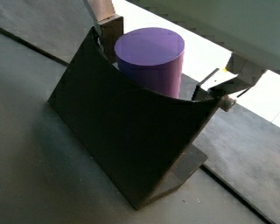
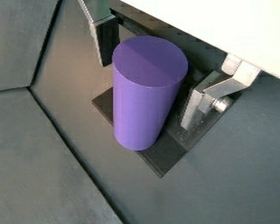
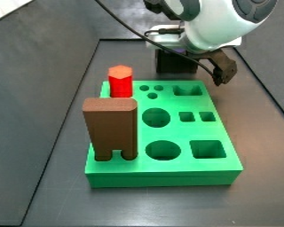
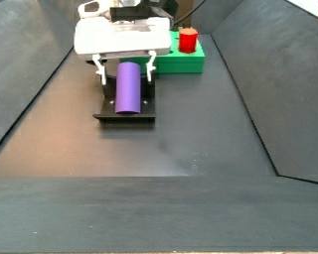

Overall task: Pick up the round object. Move up. Place the round object on the fixture. Regrasp the round object. Move to above the board. Insert the round object.
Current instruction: Regrasp the round object, then move to above the board.

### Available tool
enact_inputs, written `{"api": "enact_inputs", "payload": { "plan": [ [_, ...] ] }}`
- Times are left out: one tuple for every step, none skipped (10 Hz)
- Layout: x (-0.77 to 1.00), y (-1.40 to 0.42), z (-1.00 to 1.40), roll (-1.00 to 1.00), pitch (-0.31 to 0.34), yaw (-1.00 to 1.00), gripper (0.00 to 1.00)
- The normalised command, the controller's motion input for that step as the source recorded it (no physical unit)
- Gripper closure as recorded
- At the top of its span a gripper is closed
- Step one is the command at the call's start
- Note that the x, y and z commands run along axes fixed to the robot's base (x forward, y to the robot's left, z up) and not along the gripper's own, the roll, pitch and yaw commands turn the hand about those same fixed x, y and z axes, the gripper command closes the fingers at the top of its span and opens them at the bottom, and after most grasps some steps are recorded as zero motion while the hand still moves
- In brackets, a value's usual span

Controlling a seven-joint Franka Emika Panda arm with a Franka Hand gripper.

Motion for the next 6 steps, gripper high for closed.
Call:
{"api": "enact_inputs", "payload": {
  "plan": [
    [0.01, -0.01, -0.17, 0.05, -0.035, -0.02, 0.00],
    [0.01, -0.01, -0.17, 0.05, -0.034, -0.02, 0.00],
    [0.01, -0.01, -0.17, 0.05, -0.034, -0.02, 0.00],
    [0.01, -0.01, -0.17, 0.05, -0.034, -0.01, 0.00],
    [0.00, 0.00, 0.00, 0.00, 0.000, 0.00, 1.00],
    [-0.09, 0.01, 1.00, -0.08, 0.102, -0.11, 1.00]
  ]
}}
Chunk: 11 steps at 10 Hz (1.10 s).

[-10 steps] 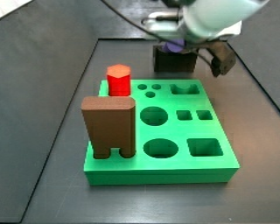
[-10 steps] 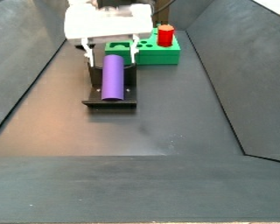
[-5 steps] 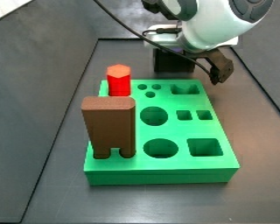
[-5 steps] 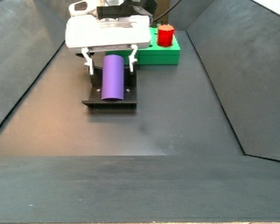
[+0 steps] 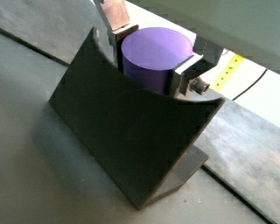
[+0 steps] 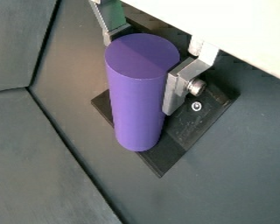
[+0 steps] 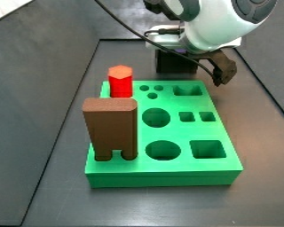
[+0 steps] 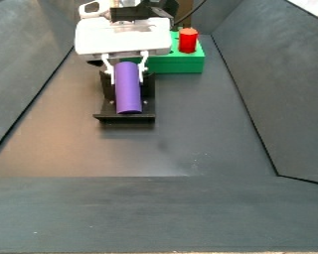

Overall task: Pick up the round object. Move up. Place the round object on the fixture. Regrasp the round object. Move to above the board. Insert the round object.
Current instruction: Move to above the board.

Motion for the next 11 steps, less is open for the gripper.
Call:
{"api": "enact_inputs", "payload": {
  "plan": [
    [-0.10, 0.01, 1.00, -0.09, 0.103, -0.10, 1.00],
    [-0.10, 0.01, 1.00, -0.10, 0.102, -0.06, 1.00],
    [-0.10, 0.01, 1.00, -0.11, 0.105, -0.03, 1.00],
    [-0.09, 0.01, 1.00, -0.10, 0.110, 0.01, 1.00],
    [-0.09, 0.01, 1.00, -0.09, 0.106, 0.03, 1.00],
    [-0.09, 0.01, 1.00, -0.07, 0.089, 0.05, 1.00],
    [-0.09, 0.01, 1.00, -0.06, 0.082, 0.06, 1.00],
    [-0.09, 0.00, 1.00, -0.05, 0.058, 0.07, 1.00],
    [-0.09, 0.00, 1.00, -0.05, 0.035, 0.07, 1.00],
    [-0.09, 0.00, 1.00, -0.05, 0.015, 0.07, 1.00],
    [-0.09, 0.00, 1.00, -0.05, 0.003, 0.07, 1.00]
  ]
}}
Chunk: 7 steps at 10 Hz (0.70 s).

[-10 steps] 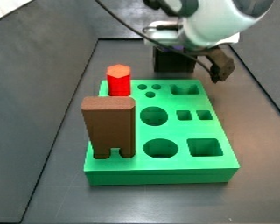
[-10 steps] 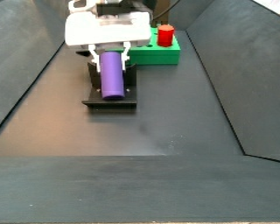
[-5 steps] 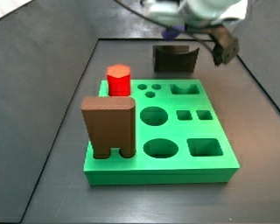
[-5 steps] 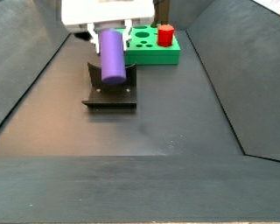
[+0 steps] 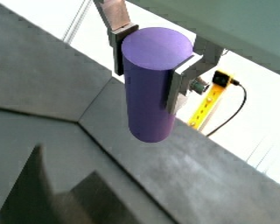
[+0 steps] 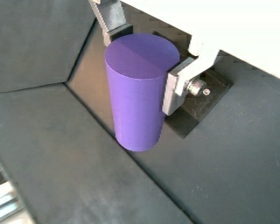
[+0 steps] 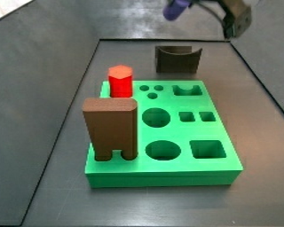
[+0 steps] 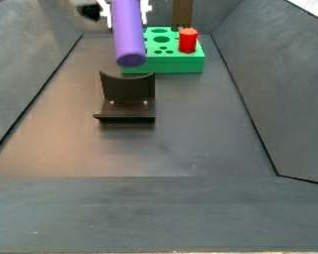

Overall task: Pick up the round object. Move up. Place the round object on the fixture. Regrasp the round object. Move to above the board. Insert the round object.
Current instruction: Move to above the board.

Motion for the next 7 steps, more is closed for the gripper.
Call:
{"api": "enact_inputs", "payload": {
  "plan": [
    [-0.09, 0.00, 1.00, -0.05, -0.016, 0.05, 1.00],
    [-0.09, 0.00, 1.00, -0.05, -0.015, 0.04, 1.00],
    [-0.09, 0.00, 1.00, -0.05, -0.021, 0.02, 1.00],
    [-0.09, 0.00, 1.00, -0.05, -0.023, 0.01, 1.00],
    [-0.09, 0.00, 1.00, -0.06, -0.020, 0.00, 1.00],
    [-0.09, 0.00, 0.96, -0.06, -0.013, -0.01, 1.00],
    [-0.08, 0.00, 0.79, -0.06, -0.001, -0.02, 1.00]
  ]
}}
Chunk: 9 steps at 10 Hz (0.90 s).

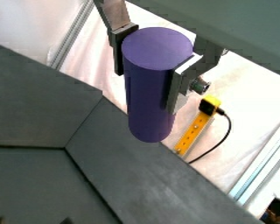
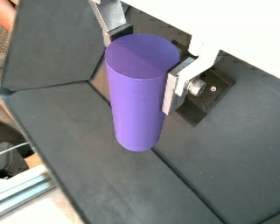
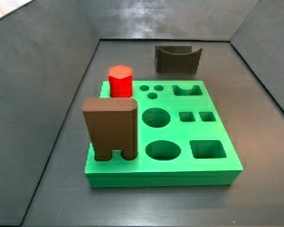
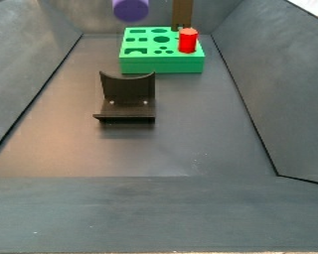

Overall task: Pick up the round object. Move up. Place the round object on the fixture. Regrasp the round object. Move to above the board. Insert the round object.
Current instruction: Move to above the board.

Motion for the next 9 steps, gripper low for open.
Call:
{"api": "enact_inputs", "payload": {
  "plan": [
    [-0.07, 0.00, 0.68, -0.06, 0.007, -0.02, 1.00],
    [-0.04, 0.00, 0.38, -0.06, 0.033, -0.02, 1.00],
    [-0.03, 0.00, 0.27, -0.06, 0.044, -0.02, 1.00],
    [-0.45, -1.00, 0.16, -1.00, -0.060, -0.09, 1.00],
    [-0.45, -1.00, 0.17, -1.00, -0.069, -0.09, 1.00],
    [-0.48, -1.00, 0.19, -1.00, -0.075, -0.09, 1.00],
    [-0.49, -1.00, 0.17, -1.00, -0.080, -0.10, 1.00],
    [-0.50, -1.00, 0.17, -1.00, -0.080, -0.10, 1.00],
    [-0.52, -1.00, 0.18, -1.00, -0.078, -0.11, 1.00]
  ]
}}
